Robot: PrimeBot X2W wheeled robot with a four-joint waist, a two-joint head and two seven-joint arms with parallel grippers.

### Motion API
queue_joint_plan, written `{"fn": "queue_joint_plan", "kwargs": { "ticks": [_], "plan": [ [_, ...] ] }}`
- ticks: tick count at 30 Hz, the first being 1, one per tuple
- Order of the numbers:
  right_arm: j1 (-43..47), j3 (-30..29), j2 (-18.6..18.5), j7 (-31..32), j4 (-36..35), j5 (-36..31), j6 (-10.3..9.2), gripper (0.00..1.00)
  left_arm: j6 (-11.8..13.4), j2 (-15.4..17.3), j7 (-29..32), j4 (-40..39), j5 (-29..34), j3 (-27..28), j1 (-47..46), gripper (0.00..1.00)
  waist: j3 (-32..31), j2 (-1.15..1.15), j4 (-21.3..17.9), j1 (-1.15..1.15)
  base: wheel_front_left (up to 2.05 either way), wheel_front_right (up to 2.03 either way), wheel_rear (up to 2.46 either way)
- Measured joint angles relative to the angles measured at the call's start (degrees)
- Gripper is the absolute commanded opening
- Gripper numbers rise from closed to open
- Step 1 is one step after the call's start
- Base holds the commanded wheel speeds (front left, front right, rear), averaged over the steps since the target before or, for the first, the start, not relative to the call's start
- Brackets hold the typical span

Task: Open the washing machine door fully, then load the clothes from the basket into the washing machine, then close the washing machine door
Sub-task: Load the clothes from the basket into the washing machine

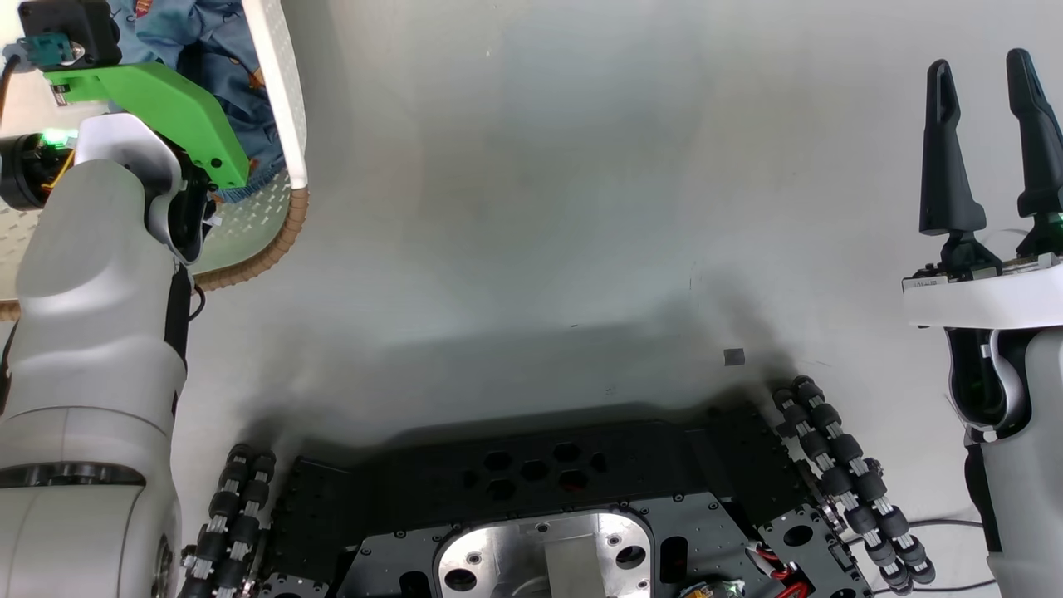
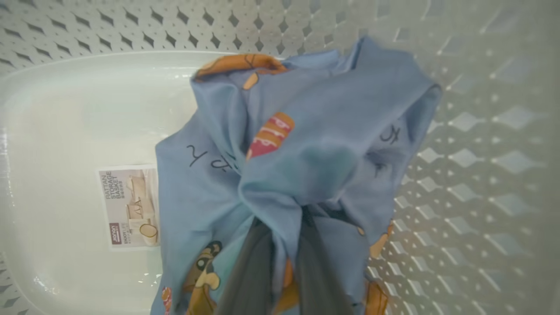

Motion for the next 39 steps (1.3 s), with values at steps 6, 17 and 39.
{"fn": "queue_joint_plan", "kwargs": {
  "ticks": [6,17,39],
  "plan": [
    [-1.43,-0.93,0.20,-0.01,0.18,0.00,0.00,1.00,-0.01,0.07,-2.05,1.32,0.75,-0.66,0.07,0.00,-1.68,0.00,0.34,0.00,0.00,0.00,0.00],
    [-2.38,-1.81,-0.12,-0.01,1.42,-0.11,0.00,1.00,-0.32,-0.59,-8.03,3.31,0.52,-0.70,3.88,0.00,-6.82,0.00,1.57,0.00,0.00,0.00,0.00],
    [-2.02,-1.09,-1.35,0.00,6.22,-0.56,0.00,1.00,-0.51,-2.57,-14.18,2.20,-3.13,1.10,13.64,0.00,-20.99,0.00,5.31,-0.01,0.00,0.00,0.00]
  ]
}}
